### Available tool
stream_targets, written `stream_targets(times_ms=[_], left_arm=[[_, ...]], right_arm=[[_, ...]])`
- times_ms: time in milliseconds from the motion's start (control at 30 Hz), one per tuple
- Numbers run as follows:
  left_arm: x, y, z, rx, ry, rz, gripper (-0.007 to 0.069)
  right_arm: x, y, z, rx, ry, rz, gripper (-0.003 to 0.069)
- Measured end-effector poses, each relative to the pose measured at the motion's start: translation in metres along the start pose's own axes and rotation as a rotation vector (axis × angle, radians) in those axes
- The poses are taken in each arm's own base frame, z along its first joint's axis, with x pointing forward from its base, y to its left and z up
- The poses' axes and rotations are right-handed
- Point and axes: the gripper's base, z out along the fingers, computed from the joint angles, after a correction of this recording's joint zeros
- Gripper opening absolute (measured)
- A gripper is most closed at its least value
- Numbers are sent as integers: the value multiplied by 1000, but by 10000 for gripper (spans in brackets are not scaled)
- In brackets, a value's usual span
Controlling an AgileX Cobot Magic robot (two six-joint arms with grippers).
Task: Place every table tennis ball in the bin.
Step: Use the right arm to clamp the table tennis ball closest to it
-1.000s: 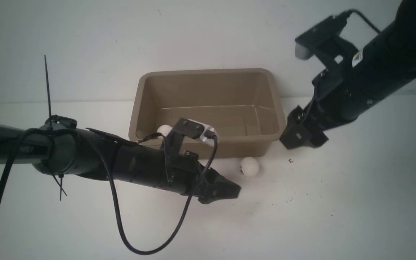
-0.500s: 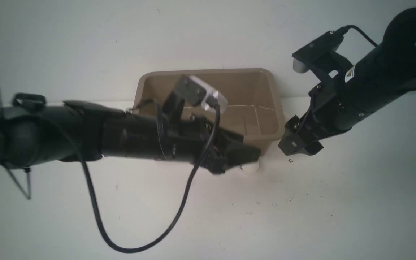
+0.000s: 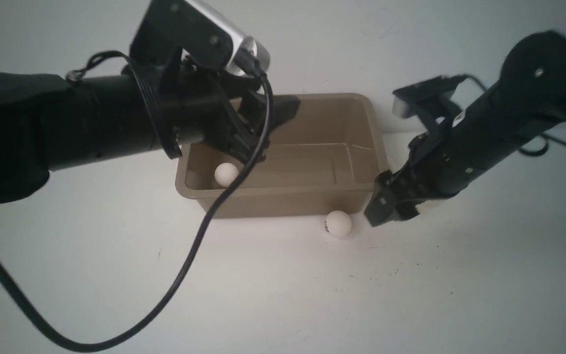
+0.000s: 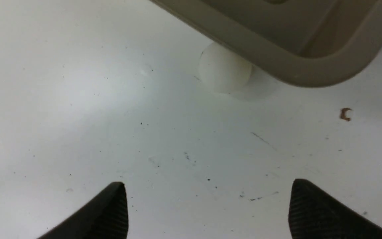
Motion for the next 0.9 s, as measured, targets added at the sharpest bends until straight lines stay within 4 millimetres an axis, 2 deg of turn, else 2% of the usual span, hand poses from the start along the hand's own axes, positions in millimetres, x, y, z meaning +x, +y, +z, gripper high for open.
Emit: stream_targets(times_ms=[167, 467, 733, 900], left_arm=[[-5, 3, -6, -50, -12, 10, 498], [-4, 4, -6, -69, -8, 14, 511], [-4, 4, -6, -69, -7, 14, 513], [-4, 4, -6, -69, -7, 15, 513]], right_arm=[[2, -8, 34, -31, 37, 11, 587], [-5, -8, 54, -110, -54, 27, 587], [-2, -14, 83, -134, -45, 64, 587], [-4, -14, 86, -145, -79, 74, 587]])
